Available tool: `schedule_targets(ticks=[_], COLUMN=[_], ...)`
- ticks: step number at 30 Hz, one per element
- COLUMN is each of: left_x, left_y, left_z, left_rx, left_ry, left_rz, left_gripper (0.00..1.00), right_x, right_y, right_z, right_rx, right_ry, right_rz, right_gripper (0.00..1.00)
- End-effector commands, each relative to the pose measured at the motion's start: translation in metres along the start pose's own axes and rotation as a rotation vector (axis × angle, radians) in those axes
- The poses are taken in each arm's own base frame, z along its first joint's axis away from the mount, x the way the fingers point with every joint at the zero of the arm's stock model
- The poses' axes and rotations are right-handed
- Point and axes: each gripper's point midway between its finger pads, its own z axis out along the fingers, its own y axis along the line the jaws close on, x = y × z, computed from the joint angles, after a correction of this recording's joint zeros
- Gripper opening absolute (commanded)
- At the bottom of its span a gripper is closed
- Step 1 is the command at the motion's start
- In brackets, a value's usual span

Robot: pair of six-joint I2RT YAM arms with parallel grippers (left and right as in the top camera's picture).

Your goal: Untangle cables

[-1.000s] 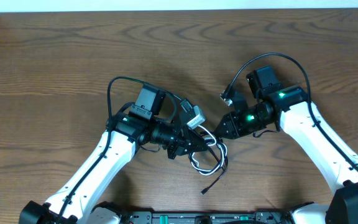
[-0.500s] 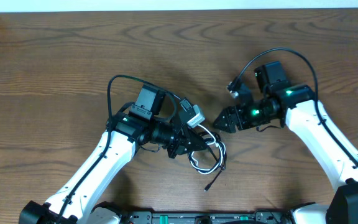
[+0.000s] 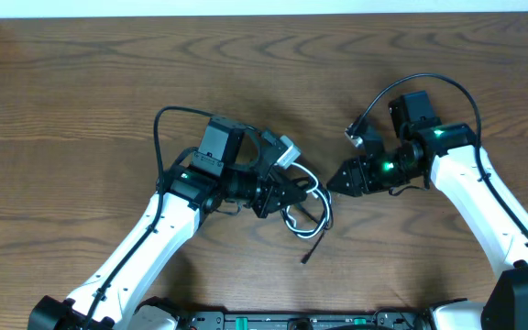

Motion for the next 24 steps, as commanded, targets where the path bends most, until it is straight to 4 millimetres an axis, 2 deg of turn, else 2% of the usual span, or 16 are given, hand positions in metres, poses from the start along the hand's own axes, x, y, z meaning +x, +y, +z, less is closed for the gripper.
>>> schedule_targets(ticks=[1, 6, 8, 10, 18, 24], left_x=[-0.004, -0.006, -0.008, -0.010, -0.016, -0.017], left_y=[0.001, 0.027, 0.032, 0.032, 0.032, 0.031], left_z=[-0.001, -0.003, -0.004, -0.004, -0.004, -0.004], left_rx=[-0.005, -0.153, -0.178, -0.174, -0.164, -0.161], left_ry=[-0.017, -0.053, -0.070, -0.081, -0.109, -0.117], left_rz=[-0.111, -0.351, -0.417, -0.442, -0.531, -0.556], left_gripper=[0.07, 0.08, 0.07, 0.07, 0.08, 0.08], right_x=[0.003, 0.005, 0.006, 0.007, 0.009, 0.000], right_y=[0.017, 0.025, 0.027, 0.027, 0.010, -0.005], right_z=[0.003, 0.006, 0.008, 0.010, 0.019, 0.029], right_rx=[-0.086, -0.107, -0.109, -0.102, 0.059, 0.246], right_ry=[0.012, 0.023, 0.028, 0.034, 0.058, 0.037], right_rz=[-0.081, -0.120, -0.133, -0.152, -0.202, -0.198], right_gripper=[0.43, 0.44, 0.44, 0.44, 0.38, 0.37])
